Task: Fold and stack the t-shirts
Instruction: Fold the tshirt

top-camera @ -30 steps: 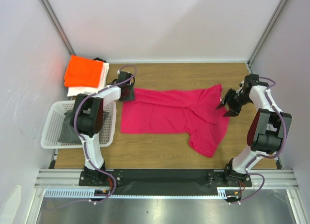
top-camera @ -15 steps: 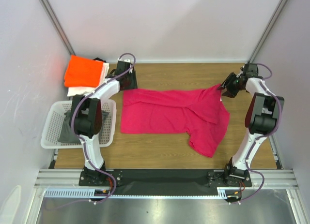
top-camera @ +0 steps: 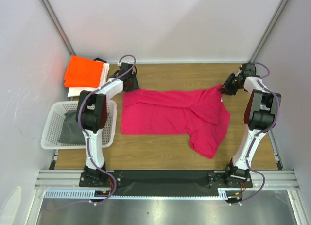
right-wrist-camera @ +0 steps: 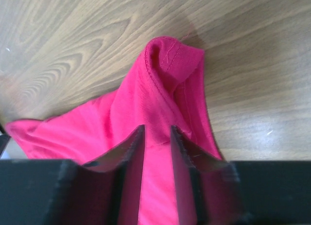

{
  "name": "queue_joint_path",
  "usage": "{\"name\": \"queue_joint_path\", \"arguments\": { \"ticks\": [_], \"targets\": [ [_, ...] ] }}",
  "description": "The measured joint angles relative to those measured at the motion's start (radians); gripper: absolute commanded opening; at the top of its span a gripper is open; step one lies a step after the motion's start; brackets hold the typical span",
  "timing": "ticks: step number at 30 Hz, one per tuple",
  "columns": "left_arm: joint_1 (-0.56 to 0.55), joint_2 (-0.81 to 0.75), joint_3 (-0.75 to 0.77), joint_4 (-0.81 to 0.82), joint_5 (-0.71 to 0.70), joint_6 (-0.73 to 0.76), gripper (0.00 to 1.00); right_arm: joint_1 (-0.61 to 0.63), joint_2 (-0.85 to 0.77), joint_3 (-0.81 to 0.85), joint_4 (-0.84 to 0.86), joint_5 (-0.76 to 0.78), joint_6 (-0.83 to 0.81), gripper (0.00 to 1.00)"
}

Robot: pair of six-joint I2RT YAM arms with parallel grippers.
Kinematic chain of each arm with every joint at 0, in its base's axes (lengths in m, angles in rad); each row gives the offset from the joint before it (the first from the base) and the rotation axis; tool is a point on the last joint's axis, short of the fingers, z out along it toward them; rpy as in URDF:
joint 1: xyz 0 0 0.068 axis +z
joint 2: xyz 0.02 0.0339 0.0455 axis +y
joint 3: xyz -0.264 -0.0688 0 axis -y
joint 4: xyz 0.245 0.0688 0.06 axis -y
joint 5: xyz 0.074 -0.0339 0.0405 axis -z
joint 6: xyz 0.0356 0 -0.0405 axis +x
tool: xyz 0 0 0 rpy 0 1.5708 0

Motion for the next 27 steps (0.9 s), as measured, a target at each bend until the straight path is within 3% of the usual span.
{"name": "queue_joint_path", "arguments": {
  "ticks": [6, 24, 25, 26, 27],
  "targets": [
    [0.003, 0.0, -0.056, 0.011, -0.018, -0.061, 0.48, 0.003, 0.035, 0.006, 0.002, 0.007, -0.019, 0.0],
    [0.039, 0.007, -0.066, 0.027, -0.052, -0.131, 0.46, -0.053, 0.04, 0.006, -0.002, 0.048, -0.05, 0.0],
    [0.039, 0.007, -0.066, 0.027, -0.052, -0.131, 0.46, -0.057, 0.039, 0.006, -0.002, 0.047, -0.054, 0.0],
    [0.039, 0.007, -0.066, 0.028, -0.051, -0.13, 0.46, -0.06, 0.036, 0.006, 0.0, 0.042, -0.062, 0.17],
    [0.039, 0.007, -0.066, 0.03, -0.051, -0.13, 0.47, -0.061, 0.034, 0.006, 0.003, 0.032, -0.064, 0.26]
  ]
}}
